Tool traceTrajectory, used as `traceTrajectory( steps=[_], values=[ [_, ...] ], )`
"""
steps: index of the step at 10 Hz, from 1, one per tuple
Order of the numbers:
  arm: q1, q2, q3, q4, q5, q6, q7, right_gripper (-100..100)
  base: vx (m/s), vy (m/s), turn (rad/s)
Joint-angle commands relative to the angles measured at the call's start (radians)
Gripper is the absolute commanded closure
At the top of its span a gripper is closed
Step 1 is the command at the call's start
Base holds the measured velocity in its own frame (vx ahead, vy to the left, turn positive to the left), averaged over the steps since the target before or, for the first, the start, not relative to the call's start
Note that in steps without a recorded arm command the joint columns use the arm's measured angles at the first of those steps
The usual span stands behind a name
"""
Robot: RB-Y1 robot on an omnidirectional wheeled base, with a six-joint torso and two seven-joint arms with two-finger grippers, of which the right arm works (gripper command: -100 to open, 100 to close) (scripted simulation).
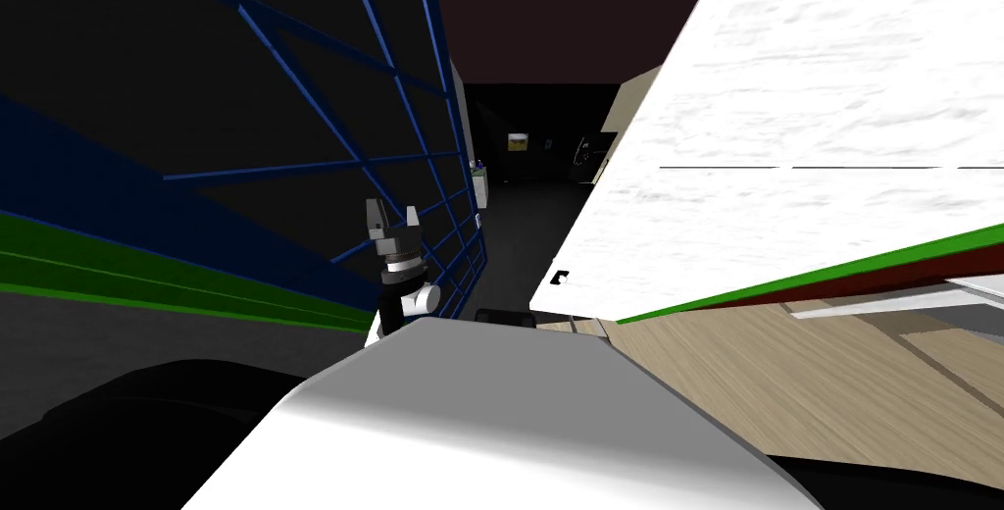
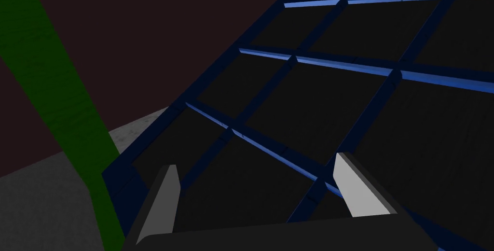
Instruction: Push the door open
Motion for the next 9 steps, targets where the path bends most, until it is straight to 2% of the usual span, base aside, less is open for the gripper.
traceTrajectory(
  steps=[1, 2, 3, 5, 7, 9],
  values=[
    [0.000, 0.034, -0.007, -0.005, -0.011, 0.014, 0.002, -100, 0.057, 0.131, -0.083],
    [-0.001, 0.020, -0.005, 0.000, -0.008, 0.008, 0.002, -100, 0.028, 0.058, -0.009],
    [-0.010, -0.007, 0.009, -0.010, -0.002, 0.025, 0.003, -100, 0.086, -0.003, -0.097],
    [-0.021, -0.026, 0.028, -0.023, 0.006, 0.047, 0.005, -100, 0.185, -0.036, -0.096],
    [-0.033, -0.024, 0.050, -0.037, 0.016, 0.071, 0.006, -100, 0.200, -0.006, -0.081],
    [-0.044, -0.001, 0.070, -0.051, 0.024, 0.093, 0.007, -100, 0.189, 0.030, -0.073]
  ],
)
